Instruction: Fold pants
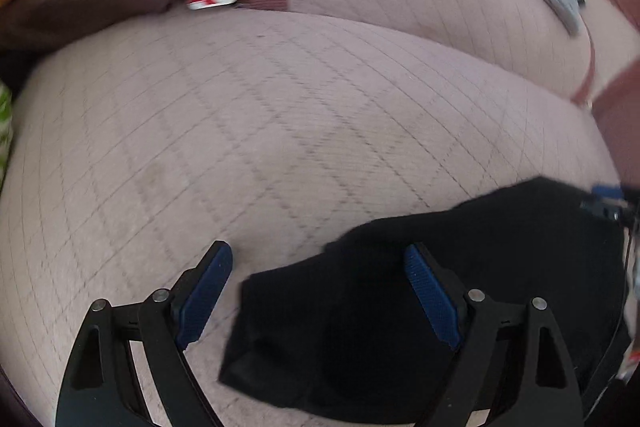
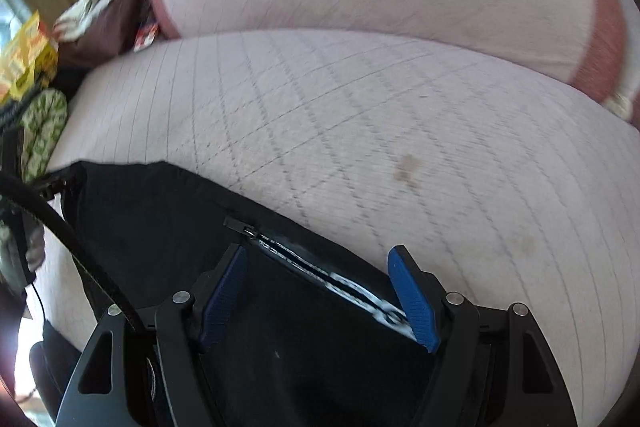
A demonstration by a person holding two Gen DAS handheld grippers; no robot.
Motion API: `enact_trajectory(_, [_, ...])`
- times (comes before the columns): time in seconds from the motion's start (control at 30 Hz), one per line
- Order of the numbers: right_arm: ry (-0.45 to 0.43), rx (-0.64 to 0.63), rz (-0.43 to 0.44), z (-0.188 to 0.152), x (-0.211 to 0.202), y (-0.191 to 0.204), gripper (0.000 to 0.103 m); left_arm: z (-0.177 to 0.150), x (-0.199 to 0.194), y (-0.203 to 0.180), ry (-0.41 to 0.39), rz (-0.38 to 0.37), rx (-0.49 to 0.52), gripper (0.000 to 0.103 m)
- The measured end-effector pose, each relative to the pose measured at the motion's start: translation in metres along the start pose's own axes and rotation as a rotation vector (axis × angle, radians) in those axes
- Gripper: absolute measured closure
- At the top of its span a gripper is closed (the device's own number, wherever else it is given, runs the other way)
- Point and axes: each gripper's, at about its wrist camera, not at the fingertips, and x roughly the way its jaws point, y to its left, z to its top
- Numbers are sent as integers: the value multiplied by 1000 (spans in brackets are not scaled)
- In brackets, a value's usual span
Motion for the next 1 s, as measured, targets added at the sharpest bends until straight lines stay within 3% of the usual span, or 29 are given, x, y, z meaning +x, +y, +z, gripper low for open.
enact_trajectory(0.07, [19,-39,-33,6,12,11,25,0,1,-6,1,22,33,19])
enact_trajectory(0.13, [26,-90,-76,10,22,23,26,2,-2,-8,-9,30,39,45])
enact_trajectory(0.17, [18,-99,-58,10,21,29,44,3,-4,-8,-13,8,34,73])
enact_trajectory(0.2, [17,-92,-37,11,18,31,57,4,-7,-6,0,-41,14,78])
enact_trajectory(0.23, [12,-75,-2,11,14,34,82,6,-10,-6,-1,-45,3,78])
enact_trajectory(0.33, [-18,-45,-17,6,2,31,95,10,-19,-15,-28,-16,19,80])
enact_trajectory(0.53, [-87,-18,-20,-16,-40,47,97,-5,-80,-28,-142,-24,30,80])
enact_trajectory(0.77, [-190,-8,-4,-89,-121,73,98,-57,-170,-42,-292,-29,106,80])
enact_trajectory(0.9, [-208,1,28,-145,-159,100,98,-112,-206,-46,-346,-16,138,80])
enact_trajectory(1.0, [-193,21,55,-199,-171,114,98,-164,-216,-46,-343,-25,134,80])
